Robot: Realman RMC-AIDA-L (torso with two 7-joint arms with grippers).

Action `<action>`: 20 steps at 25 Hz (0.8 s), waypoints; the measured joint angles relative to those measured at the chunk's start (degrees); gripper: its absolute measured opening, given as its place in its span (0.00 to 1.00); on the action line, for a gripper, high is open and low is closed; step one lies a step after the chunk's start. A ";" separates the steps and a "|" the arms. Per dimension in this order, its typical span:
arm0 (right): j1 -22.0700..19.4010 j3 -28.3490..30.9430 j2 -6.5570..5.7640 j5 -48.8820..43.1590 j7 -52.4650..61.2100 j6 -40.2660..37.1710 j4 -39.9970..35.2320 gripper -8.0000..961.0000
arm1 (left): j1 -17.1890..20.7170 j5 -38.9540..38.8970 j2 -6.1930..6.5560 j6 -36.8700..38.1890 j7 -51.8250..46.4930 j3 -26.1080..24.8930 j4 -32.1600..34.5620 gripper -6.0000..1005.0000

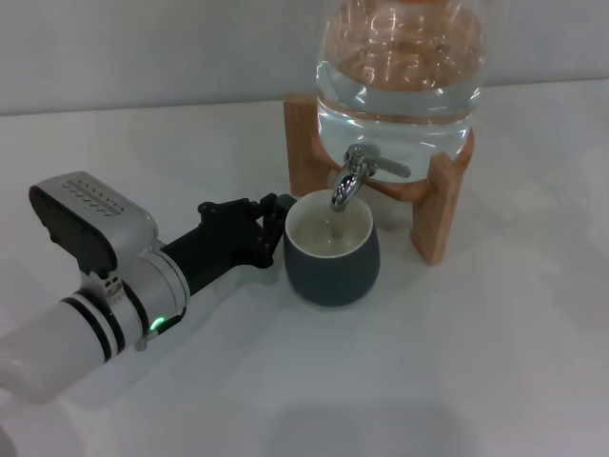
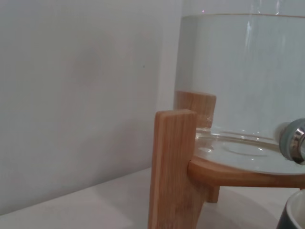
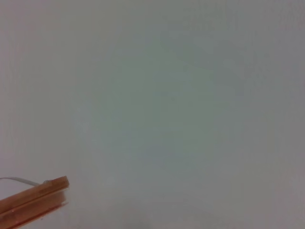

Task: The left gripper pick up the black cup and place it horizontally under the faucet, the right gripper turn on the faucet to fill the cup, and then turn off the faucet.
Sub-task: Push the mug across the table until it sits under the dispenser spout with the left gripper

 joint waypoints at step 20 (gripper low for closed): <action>-0.02 0.12 -0.16 0.00 0.01 0.24 0.00 0.88 | 0.23 -0.25 0.00 0.20 0.00 -0.02 0.04 0.13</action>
